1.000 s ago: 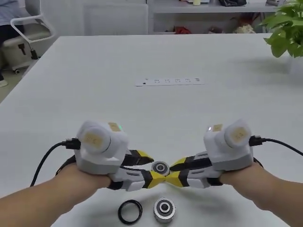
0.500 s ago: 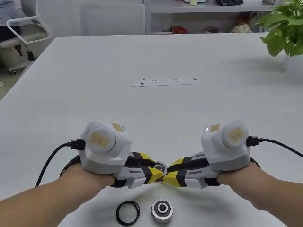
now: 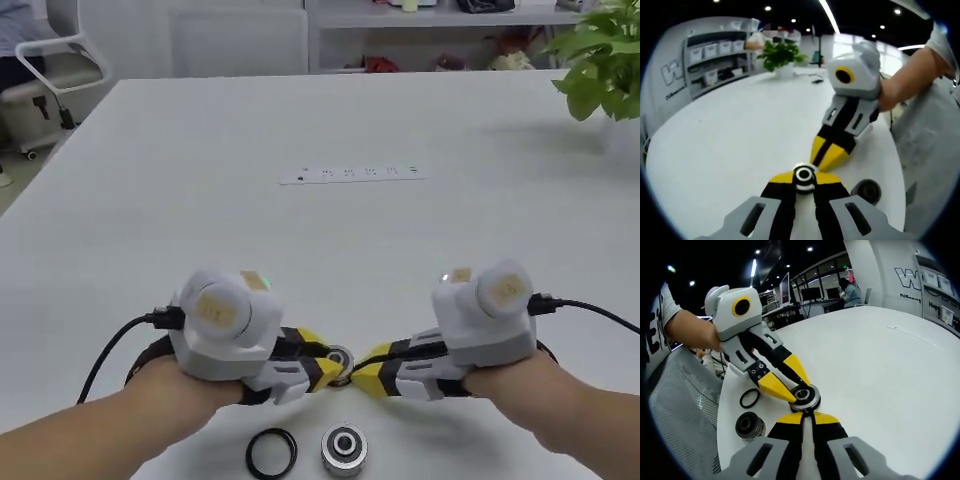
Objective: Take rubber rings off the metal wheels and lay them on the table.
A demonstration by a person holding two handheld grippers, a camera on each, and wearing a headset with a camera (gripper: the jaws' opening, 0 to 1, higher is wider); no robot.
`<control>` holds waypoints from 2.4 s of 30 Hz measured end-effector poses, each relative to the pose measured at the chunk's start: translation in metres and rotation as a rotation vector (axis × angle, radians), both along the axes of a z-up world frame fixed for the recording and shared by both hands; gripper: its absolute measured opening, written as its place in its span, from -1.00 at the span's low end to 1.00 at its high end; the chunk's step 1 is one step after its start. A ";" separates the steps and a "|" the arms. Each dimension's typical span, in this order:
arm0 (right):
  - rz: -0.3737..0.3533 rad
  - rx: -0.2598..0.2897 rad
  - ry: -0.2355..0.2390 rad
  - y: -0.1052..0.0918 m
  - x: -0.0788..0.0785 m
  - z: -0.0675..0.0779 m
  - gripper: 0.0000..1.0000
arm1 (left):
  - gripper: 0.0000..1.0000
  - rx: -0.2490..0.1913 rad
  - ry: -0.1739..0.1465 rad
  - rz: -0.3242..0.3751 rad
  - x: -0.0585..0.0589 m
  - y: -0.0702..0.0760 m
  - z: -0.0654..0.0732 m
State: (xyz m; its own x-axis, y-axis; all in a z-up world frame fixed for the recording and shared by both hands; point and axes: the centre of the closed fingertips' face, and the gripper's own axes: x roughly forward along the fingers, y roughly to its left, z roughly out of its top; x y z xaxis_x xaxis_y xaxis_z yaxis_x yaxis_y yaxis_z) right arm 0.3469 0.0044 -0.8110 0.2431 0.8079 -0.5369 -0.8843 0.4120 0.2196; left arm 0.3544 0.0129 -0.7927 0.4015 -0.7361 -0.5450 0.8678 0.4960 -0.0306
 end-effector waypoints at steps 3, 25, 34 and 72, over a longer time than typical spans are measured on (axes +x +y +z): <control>-0.014 0.005 0.014 0.000 -0.001 0.000 -0.99 | -0.73 -0.004 -0.005 0.012 0.000 0.001 0.000; -0.223 0.236 0.235 -0.006 0.011 0.014 -1.00 | -0.76 0.037 -0.036 0.044 -0.003 0.002 -0.001; -0.228 0.247 0.258 -0.004 0.011 0.016 -1.00 | -0.76 0.043 -0.040 0.051 -0.002 0.002 -0.001; -0.158 0.255 0.226 0.011 -0.001 0.025 -1.00 | -0.74 0.047 -0.051 0.032 -0.004 0.001 0.000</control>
State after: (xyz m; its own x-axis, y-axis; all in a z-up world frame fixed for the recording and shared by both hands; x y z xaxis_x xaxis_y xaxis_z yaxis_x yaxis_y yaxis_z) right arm 0.3461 0.0153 -0.7863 0.2739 0.8844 -0.3780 -0.7316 0.4467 0.5150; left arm 0.3504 0.0140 -0.7927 0.4520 -0.6964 -0.5574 0.8515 0.5230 0.0370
